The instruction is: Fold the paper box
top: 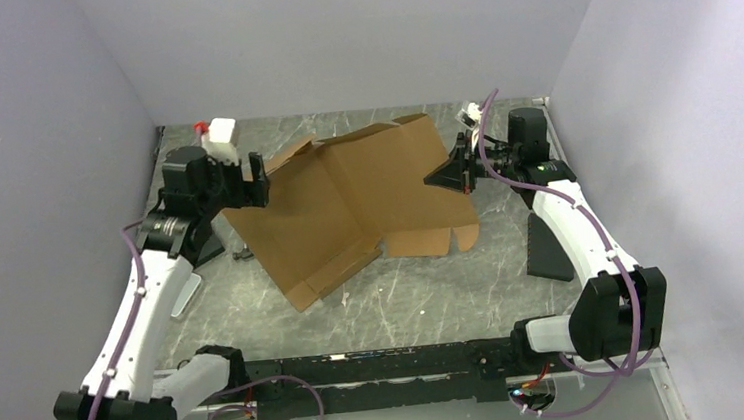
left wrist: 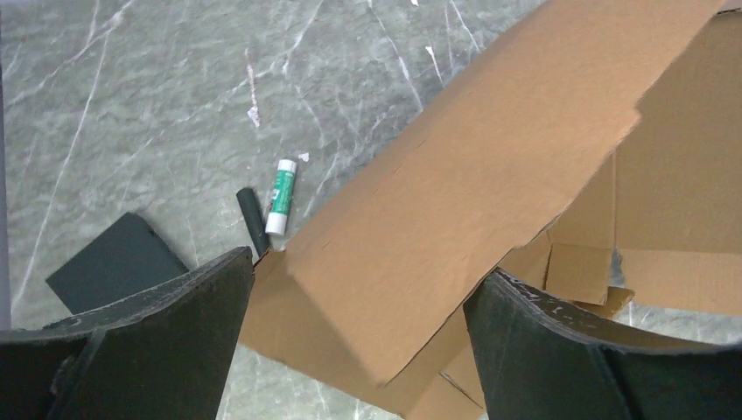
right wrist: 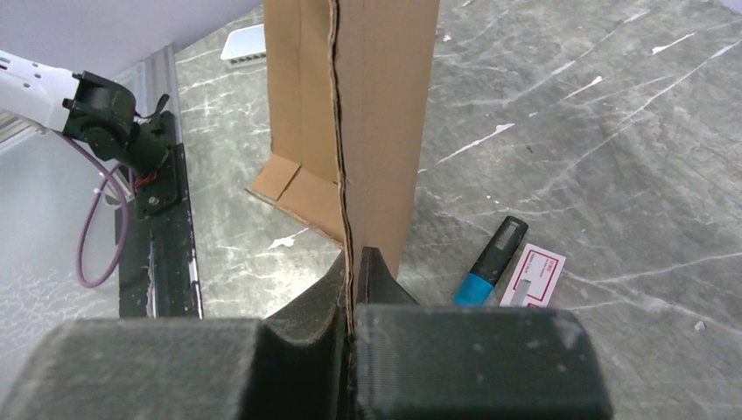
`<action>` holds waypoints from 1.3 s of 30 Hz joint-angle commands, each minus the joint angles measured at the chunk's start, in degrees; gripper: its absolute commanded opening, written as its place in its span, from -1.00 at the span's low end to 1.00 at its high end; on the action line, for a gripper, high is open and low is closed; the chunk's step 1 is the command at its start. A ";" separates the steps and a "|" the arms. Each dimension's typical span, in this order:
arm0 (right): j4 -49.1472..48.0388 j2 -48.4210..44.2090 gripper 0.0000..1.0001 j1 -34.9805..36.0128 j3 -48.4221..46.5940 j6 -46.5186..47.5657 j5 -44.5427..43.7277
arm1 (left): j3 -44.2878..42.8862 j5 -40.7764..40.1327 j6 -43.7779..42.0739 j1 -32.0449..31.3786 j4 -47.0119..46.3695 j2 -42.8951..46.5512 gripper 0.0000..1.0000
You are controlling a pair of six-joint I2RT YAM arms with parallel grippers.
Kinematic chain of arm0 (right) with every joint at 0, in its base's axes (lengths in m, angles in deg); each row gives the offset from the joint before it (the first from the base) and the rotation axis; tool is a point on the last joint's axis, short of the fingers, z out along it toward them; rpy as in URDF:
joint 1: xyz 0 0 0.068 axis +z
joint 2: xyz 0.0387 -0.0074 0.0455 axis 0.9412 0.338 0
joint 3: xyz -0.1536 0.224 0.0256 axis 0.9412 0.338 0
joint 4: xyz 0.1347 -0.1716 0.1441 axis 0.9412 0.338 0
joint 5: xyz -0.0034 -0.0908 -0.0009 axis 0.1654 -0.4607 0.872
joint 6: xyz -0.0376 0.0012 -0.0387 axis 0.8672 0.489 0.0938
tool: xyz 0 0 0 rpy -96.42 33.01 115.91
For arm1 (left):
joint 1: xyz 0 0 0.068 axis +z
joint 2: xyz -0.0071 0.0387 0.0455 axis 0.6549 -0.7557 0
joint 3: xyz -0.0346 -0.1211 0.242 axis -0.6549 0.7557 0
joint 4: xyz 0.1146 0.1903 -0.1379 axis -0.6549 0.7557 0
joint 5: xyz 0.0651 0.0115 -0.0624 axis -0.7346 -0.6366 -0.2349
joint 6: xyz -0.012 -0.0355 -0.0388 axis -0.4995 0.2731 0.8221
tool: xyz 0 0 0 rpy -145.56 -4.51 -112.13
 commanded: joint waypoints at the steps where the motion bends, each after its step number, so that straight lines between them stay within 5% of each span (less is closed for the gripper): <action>1: -1.86 -0.87 -1.00 0.29 -0.47 0.78 0.33 | 3.93 2.82 9.43 3.40 -4.68 8.74 0.89; 7: -2.53 -0.66 -1.00 0.61 -0.43 0.00 -0.19 | 11.27 2.58 18.00 5.28 -5.76 20.02 0.99; 13: -2.46 -0.51 -1.00 0.89 -0.47 -0.10 -0.48 | 14.89 -7.30 20.38 5.37 -3.20 27.30 0.91; 22: -2.38 -0.31 -1.00 0.98 -0.47 -0.18 -0.59 | 14.60 -6.75 27.87 10.09 -9.20 22.73 0.69; 39: -5.31 0.32 -1.00 1.68 0.32 -3.50 -0.50 | 25.37 32.02 43.45 36.73 -34.76 8.62 0.22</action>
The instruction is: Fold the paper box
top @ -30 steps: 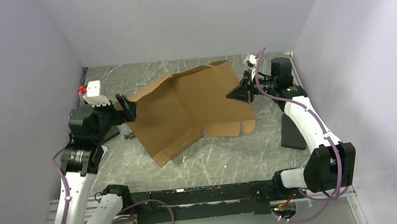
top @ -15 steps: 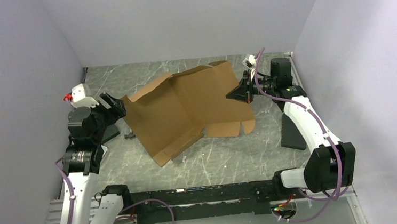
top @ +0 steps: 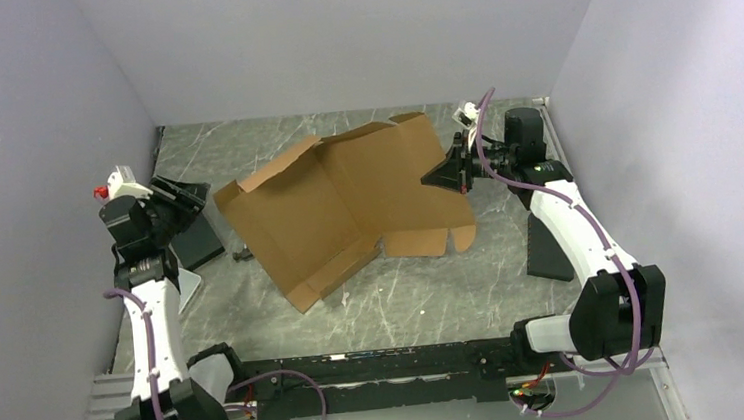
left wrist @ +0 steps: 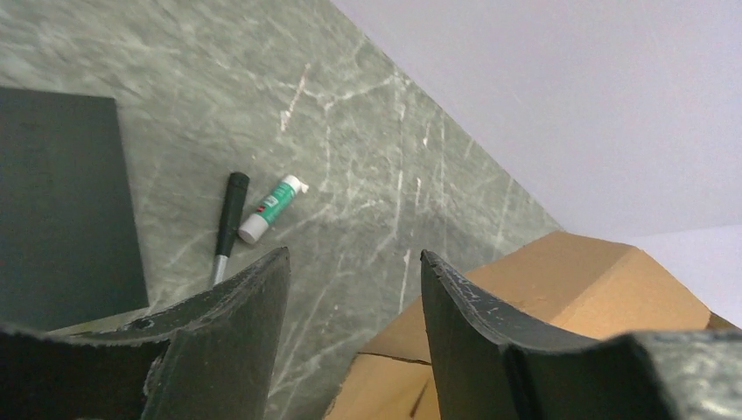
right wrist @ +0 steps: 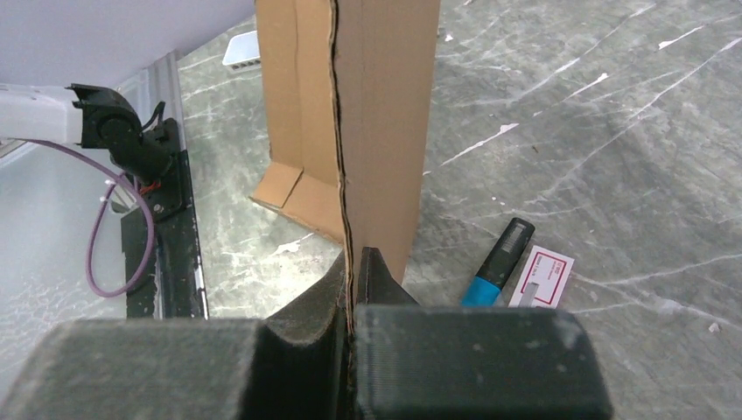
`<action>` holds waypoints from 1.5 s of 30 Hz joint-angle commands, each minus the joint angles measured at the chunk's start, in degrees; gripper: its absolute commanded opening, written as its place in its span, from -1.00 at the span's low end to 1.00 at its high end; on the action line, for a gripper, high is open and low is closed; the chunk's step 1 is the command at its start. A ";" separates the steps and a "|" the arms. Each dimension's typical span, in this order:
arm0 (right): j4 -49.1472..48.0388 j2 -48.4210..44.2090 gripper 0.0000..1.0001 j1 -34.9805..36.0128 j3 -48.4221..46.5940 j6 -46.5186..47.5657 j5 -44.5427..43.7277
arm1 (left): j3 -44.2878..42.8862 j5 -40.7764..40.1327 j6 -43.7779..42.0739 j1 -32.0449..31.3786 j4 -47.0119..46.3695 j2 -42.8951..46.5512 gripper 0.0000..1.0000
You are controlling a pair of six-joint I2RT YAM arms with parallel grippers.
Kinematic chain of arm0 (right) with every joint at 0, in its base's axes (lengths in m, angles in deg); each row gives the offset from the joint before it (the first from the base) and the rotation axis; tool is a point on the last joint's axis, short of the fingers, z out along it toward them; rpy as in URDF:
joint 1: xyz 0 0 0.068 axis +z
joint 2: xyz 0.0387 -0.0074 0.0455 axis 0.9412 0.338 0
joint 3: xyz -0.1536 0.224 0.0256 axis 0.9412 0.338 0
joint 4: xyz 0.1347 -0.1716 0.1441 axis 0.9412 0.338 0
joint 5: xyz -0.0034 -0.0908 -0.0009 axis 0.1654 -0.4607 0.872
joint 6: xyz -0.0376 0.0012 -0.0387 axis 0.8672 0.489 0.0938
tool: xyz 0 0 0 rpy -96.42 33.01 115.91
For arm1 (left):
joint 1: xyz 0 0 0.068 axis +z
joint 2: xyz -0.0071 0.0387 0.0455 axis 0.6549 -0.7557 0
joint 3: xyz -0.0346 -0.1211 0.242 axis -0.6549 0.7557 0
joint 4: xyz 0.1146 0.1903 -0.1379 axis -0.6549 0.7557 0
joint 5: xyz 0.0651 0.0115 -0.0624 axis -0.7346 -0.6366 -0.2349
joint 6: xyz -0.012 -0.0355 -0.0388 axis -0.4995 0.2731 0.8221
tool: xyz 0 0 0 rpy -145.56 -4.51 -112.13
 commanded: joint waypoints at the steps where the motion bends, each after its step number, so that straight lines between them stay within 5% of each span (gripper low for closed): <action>1: -3.84 0.12 -1.00 0.35 0.17 -0.80 0.85 | 3.04 18.22 7.34 3.97 -14.55 -2.07 0.22; 14: -4.19 1.14 -1.00 0.44 0.14 -1.61 1.04 | 4.58 31.94 8.15 4.54 -19.23 -9.01 0.24; 26: -7.76 2.11 -1.00 0.44 1.59 -6.21 -1.97 | 3.87 33.39 3.25 4.52 -11.92 -11.07 -0.08; 38: -7.92 3.31 -1.00 0.43 1.64 -6.45 -2.24 | 3.58 32.16 5.84 6.01 -13.79 -10.55 0.27; 45: -8.40 3.26 -1.00 0.43 1.80 -6.67 -0.94 | 2.33 33.41 5.31 6.10 -14.58 -13.48 0.19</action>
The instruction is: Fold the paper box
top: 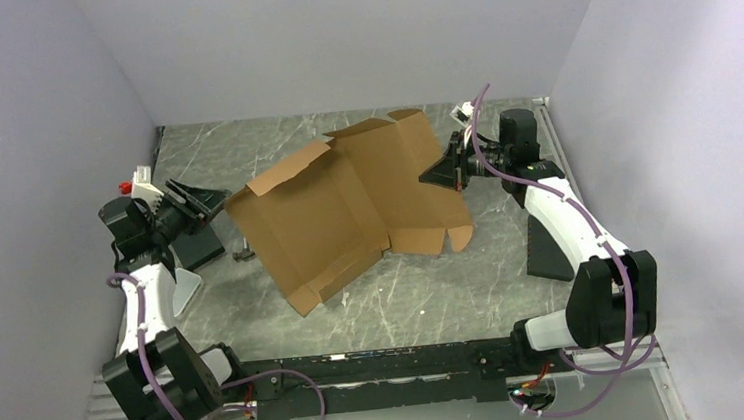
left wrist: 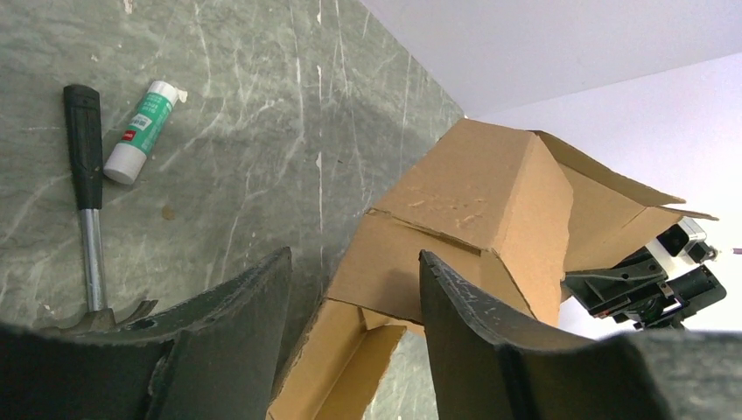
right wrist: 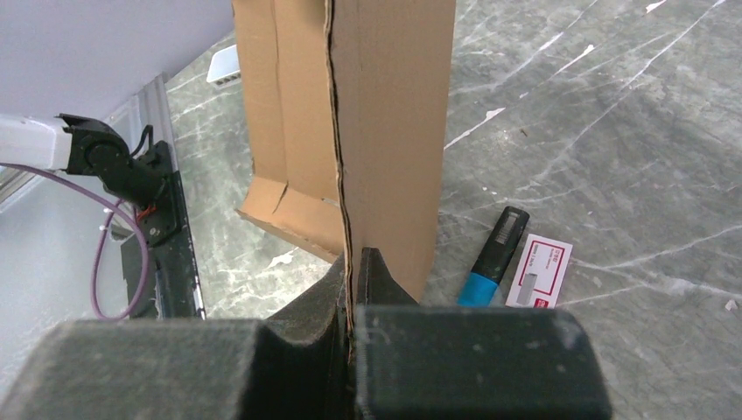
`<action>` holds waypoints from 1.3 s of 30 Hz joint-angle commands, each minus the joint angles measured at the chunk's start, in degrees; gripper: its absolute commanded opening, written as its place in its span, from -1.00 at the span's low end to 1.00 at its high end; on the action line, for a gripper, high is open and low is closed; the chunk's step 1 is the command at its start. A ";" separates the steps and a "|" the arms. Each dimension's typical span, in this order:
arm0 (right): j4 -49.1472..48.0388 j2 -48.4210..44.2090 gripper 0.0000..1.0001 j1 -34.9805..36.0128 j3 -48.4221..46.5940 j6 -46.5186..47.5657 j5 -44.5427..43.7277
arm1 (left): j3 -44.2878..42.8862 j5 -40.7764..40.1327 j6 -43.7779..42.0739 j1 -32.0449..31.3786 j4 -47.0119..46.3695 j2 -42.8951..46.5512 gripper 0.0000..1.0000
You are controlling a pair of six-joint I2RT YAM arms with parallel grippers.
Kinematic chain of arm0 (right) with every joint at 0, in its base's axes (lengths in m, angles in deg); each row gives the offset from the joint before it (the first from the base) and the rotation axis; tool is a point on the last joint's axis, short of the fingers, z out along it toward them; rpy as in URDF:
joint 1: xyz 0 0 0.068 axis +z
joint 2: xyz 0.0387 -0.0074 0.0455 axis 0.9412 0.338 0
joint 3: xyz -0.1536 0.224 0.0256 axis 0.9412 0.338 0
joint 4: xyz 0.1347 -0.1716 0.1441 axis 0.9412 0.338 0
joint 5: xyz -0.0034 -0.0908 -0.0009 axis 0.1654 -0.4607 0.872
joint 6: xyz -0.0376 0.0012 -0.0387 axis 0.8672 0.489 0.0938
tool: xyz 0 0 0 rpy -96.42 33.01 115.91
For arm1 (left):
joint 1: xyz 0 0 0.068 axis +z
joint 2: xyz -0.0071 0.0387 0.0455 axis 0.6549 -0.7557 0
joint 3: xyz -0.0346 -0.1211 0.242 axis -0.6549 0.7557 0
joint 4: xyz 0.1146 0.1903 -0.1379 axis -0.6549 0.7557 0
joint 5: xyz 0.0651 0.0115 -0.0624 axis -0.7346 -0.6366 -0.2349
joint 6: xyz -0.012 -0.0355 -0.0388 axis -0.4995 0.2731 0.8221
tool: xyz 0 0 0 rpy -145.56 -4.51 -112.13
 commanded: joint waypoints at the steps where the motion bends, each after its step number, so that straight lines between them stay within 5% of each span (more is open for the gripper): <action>1: -3.09 -0.16 -1.00 0.22 0.37 -0.69 2.30 | -2.28 2.63 0.39 0.32 -2.77 -2.31 0.18; 12: -3.25 -0.15 -1.00 0.48 0.33 -0.48 3.61 | -7.12 4.46 -3.77 -3.64 2.09 -8.10 0.17; 17: -2.97 0.06 -1.00 0.79 0.16 -0.20 3.64 | -7.86 2.63 -6.12 -4.46 5.63 -7.67 -0.25; 19: -2.87 0.09 -1.00 0.91 0.15 -0.10 3.53 | -8.22 2.31 -6.64 -4.66 6.94 -7.50 -0.25; 29: -1.48 -0.21 -1.00 0.93 -0.29 0.93 1.78 | -7.19 -1.98 -7.20 -4.37 14.11 -1.86 0.34; 39: -1.22 -0.34 -1.00 0.93 -0.28 1.08 1.73 | -5.18 1.35 -1.03 -3.06 13.01 0.95 0.34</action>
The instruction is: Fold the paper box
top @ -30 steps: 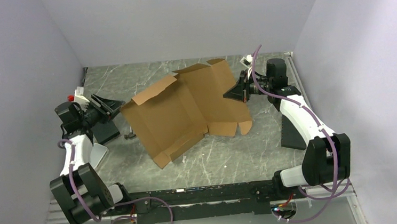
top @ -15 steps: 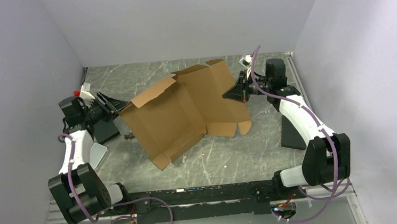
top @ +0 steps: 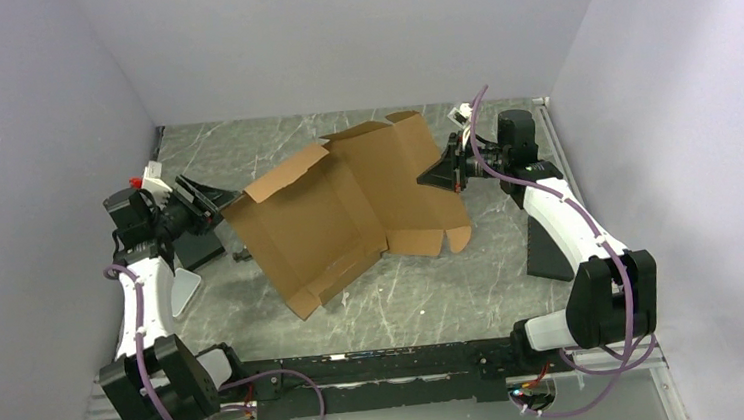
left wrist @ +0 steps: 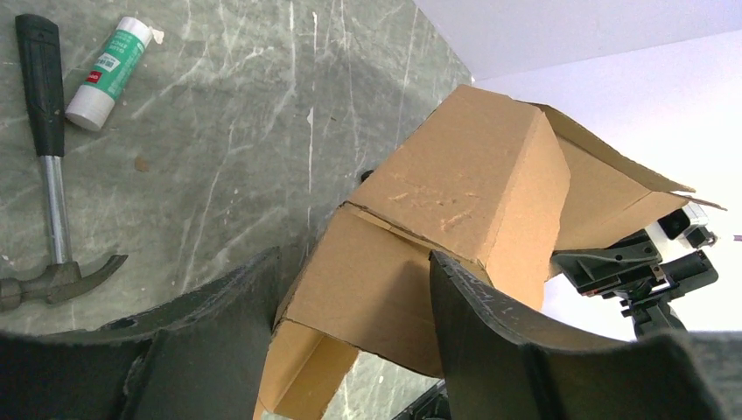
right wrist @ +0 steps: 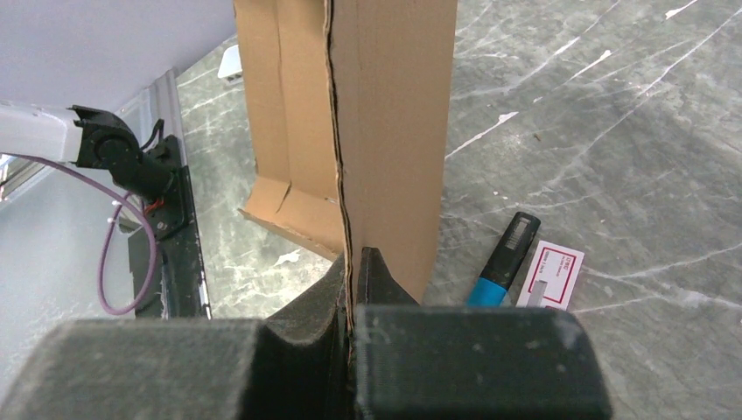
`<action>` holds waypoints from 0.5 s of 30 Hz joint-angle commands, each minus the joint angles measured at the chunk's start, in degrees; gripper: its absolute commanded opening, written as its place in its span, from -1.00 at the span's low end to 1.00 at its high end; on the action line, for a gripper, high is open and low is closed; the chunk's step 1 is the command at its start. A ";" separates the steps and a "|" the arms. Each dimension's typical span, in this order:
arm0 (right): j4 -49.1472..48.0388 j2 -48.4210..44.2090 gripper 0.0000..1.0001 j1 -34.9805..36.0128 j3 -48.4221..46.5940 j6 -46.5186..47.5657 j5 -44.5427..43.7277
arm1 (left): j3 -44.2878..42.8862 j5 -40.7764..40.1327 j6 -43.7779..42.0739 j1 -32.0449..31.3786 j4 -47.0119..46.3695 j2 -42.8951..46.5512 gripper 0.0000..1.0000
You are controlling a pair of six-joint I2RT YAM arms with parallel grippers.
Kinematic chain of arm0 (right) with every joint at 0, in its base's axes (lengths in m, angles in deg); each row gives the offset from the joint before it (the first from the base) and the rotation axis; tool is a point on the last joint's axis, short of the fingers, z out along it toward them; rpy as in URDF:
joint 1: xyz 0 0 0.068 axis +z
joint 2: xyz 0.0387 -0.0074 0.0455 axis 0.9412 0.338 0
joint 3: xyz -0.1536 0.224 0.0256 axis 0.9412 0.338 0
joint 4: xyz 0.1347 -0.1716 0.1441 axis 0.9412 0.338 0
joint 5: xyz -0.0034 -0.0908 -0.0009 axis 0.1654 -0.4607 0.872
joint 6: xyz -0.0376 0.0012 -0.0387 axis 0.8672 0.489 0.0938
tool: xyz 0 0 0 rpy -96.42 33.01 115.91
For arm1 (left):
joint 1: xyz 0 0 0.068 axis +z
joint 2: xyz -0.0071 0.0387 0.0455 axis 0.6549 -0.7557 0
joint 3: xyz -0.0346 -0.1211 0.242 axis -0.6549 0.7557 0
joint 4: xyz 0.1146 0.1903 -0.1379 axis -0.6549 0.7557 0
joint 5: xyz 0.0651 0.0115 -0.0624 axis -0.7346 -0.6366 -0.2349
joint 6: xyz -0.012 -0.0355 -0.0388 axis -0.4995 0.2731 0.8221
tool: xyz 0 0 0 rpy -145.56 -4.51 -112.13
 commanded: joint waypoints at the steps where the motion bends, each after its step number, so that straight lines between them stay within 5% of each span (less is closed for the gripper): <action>1: -0.48 -0.30 -1.00 0.34 -0.66 0.95 0.41 | 0.11 1.98 2.47 0.26 0.02 1.37 0.30; 12: -0.35 -0.13 -1.00 0.33 -0.81 0.99 0.04 | 0.64 -1.40 0.95 0.21 8.20 4.09 0.20; 15: -0.30 -0.13 -1.00 0.34 -0.83 1.01 0.04 | 0.63 -2.06 -0.12 0.26 10.06 3.82 -0.02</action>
